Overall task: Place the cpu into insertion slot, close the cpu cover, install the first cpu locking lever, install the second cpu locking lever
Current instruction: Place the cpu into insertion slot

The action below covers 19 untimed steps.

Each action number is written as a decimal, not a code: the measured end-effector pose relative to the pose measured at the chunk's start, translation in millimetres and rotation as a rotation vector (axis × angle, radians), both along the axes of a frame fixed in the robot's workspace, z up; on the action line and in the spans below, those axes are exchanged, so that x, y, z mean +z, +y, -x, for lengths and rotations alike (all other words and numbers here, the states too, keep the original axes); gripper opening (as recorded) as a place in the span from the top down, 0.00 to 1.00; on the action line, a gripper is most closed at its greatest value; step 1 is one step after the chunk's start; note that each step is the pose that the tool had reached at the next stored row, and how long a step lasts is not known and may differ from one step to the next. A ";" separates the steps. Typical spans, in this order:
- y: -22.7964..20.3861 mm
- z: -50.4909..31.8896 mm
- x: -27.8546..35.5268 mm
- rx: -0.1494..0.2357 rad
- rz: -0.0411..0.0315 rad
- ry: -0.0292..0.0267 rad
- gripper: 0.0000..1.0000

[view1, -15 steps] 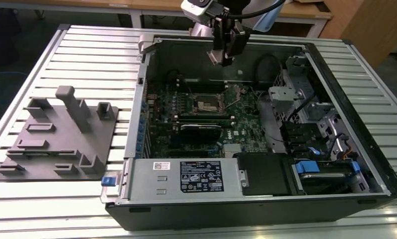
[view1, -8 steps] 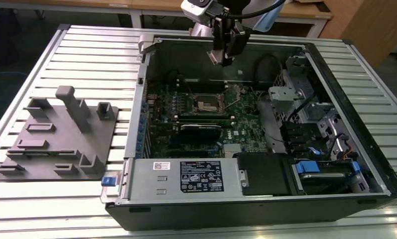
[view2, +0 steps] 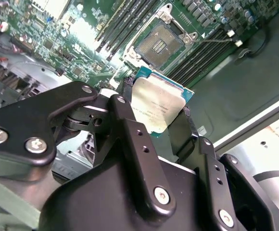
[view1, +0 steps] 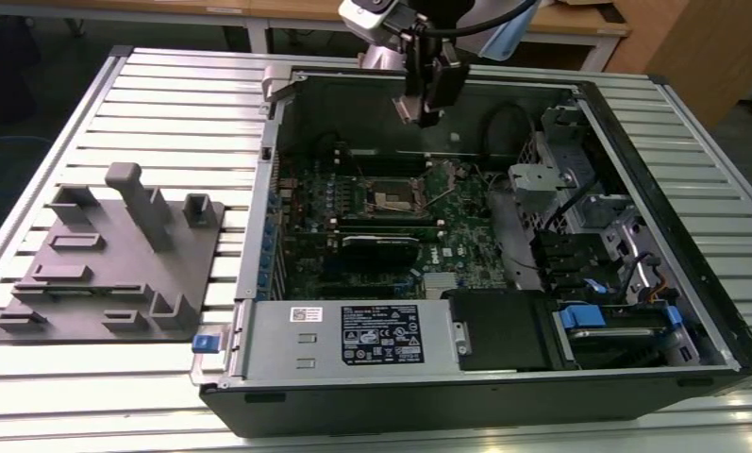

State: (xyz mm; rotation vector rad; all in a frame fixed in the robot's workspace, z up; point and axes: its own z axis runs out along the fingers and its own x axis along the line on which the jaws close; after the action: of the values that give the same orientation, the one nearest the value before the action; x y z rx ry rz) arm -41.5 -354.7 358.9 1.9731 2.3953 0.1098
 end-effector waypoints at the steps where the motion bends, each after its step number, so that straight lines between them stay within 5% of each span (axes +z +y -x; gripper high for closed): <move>1: 0.0 0.0 -0.3 -0.014 0.0001 0.0000 0.46; 8: 0.0 0.1 -1.7 -0.105 0.0002 0.0002 0.46; 19: 0.0 0.3 -4.0 -0.113 0.0006 0.0000 0.46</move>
State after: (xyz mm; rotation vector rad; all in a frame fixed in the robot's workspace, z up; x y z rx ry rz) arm -41.8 -354.6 354.9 2.1025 2.2770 0.1056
